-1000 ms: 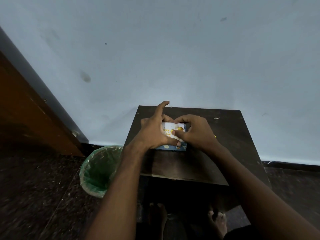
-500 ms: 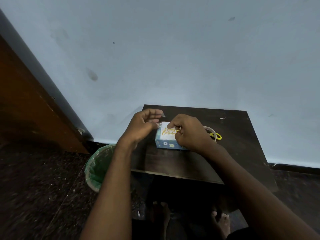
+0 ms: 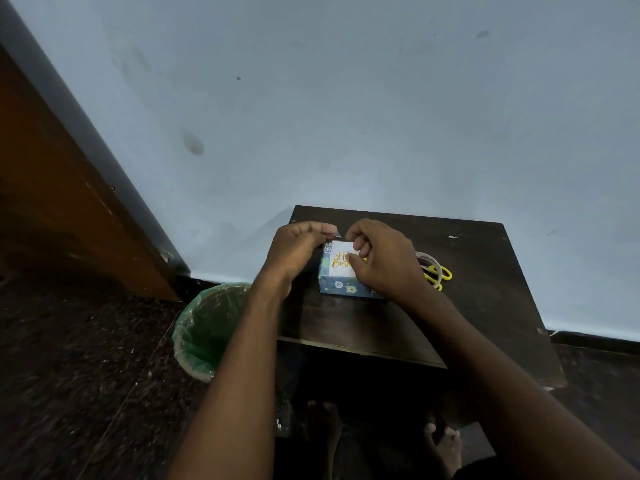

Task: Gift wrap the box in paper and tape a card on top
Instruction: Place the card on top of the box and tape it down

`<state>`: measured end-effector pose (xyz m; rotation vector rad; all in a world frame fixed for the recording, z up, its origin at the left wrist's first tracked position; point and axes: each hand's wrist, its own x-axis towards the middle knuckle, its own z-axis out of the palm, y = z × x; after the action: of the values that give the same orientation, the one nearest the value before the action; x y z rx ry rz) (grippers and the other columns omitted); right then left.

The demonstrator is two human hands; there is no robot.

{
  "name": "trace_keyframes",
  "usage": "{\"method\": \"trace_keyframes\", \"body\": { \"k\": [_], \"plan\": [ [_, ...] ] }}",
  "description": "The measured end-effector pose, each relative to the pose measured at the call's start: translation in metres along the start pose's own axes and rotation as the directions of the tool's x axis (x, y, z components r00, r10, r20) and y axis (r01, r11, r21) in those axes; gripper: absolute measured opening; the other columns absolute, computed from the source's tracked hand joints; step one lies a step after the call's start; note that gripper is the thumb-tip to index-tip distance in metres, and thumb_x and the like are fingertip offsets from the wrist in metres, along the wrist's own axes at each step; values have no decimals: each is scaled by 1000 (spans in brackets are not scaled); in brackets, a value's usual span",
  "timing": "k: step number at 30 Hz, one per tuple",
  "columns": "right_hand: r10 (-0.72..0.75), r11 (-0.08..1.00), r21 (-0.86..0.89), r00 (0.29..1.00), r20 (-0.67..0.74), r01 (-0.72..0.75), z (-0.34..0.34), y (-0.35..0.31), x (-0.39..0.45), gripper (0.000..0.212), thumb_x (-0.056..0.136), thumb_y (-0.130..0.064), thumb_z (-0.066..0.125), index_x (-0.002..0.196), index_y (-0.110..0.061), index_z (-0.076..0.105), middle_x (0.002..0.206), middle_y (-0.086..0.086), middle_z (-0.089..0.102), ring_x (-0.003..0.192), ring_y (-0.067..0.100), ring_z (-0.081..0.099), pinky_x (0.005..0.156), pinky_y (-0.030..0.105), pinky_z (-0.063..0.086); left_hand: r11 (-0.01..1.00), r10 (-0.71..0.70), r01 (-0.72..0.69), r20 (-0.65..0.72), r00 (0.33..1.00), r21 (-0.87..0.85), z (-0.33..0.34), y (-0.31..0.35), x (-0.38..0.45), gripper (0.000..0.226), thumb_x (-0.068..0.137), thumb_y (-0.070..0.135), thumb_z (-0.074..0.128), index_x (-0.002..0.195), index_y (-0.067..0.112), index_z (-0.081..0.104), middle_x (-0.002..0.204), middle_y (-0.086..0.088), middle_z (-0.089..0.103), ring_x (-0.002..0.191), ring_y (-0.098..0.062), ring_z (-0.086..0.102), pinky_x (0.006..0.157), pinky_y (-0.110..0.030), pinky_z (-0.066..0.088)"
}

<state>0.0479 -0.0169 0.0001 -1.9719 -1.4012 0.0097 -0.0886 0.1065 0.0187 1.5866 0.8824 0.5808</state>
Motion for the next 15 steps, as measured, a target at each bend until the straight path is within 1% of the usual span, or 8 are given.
{"method": "trace_keyframes", "body": {
  "k": [2, 3, 6, 8, 9, 11, 13, 15],
  "plan": [
    [-21, 1000, -20, 1000, 1, 21, 3, -1, 0, 28, 80, -15, 76, 105, -26, 66, 90, -14, 58, 74, 3, 51, 69, 27, 44, 1000, -19, 18, -26, 999, -25, 2, -2, 1, 28, 100, 8, 57, 96, 11, 84, 95, 3, 83, 78, 4, 73, 64, -10, 51],
    [-33, 999, -31, 999, -1, 33, 4, -2, -1, 29, 80, -14, 74, 106, -26, 66, 91, -13, 57, 74, 3, 49, 67, 26, 41, 999, -30, 29, -34, 999, -37, 3, -3, 2, 27, 101, 13, 59, 92, 13, 85, 94, 3, 83, 82, 0, 75, 70, -14, 54],
    [-52, 998, -39, 998, -22, 51, 8, -3, -2, 31, 78, -10, 72, 105, -24, 67, 92, -11, 58, 76, 6, 50, 67, 28, 38, 997, -59, 57, -48, 997, -56, 4, -10, 6, 29, 101, 25, 63, 83, 18, 85, 94, 2, 83, 97, -18, 79, 94, -40, 62],
    [-39, 999, -22, 999, -32, 39, 7, -4, -2, 30, 78, -10, 72, 103, -22, 64, 90, -10, 60, 76, 8, 52, 68, 29, 39, 997, -60, 57, -57, 997, -61, 7, -14, 8, 27, 98, 30, 66, 81, 20, 85, 93, 0, 83, 99, -26, 79, 100, -52, 60],
    [-36, 999, -14, 999, -35, 36, 7, -4, -3, 30, 78, -11, 73, 103, -22, 62, 90, -10, 60, 76, 9, 53, 68, 30, 40, 997, -53, 50, -64, 997, -58, 8, -14, 8, 26, 97, 31, 67, 80, 21, 85, 93, 0, 83, 100, -27, 79, 101, -54, 60],
    [-47, 999, -13, 998, -39, 47, 6, -4, -3, 32, 79, -11, 73, 106, -23, 60, 90, -10, 60, 76, 10, 53, 67, 31, 43, 998, -37, 32, -87, 996, -52, 11, -12, 8, 24, 94, 32, 70, 78, 21, 84, 89, 1, 83, 99, -27, 78, 100, -55, 60],
    [-63, 998, -26, 997, -37, 62, 7, -5, -3, 34, 79, -10, 72, 109, -24, 62, 90, -10, 59, 76, 11, 53, 67, 32, 44, 998, -31, 26, -105, 994, -51, 12, -11, 9, 20, 88, 34, 74, 76, 21, 84, 86, 4, 82, 97, -24, 78, 99, -53, 60],
    [-72, 997, -38, 997, -39, 70, 8, -3, -2, 36, 80, -10, 72, 112, -24, 66, 91, -10, 58, 76, 11, 52, 68, 32, 45, 998, -35, 30, -119, 992, -46, 13, -12, 9, 15, 87, 30, 77, 77, 22, 85, 86, 7, 81, 94, -20, 78, 98, -51, 61]
  ]
}}
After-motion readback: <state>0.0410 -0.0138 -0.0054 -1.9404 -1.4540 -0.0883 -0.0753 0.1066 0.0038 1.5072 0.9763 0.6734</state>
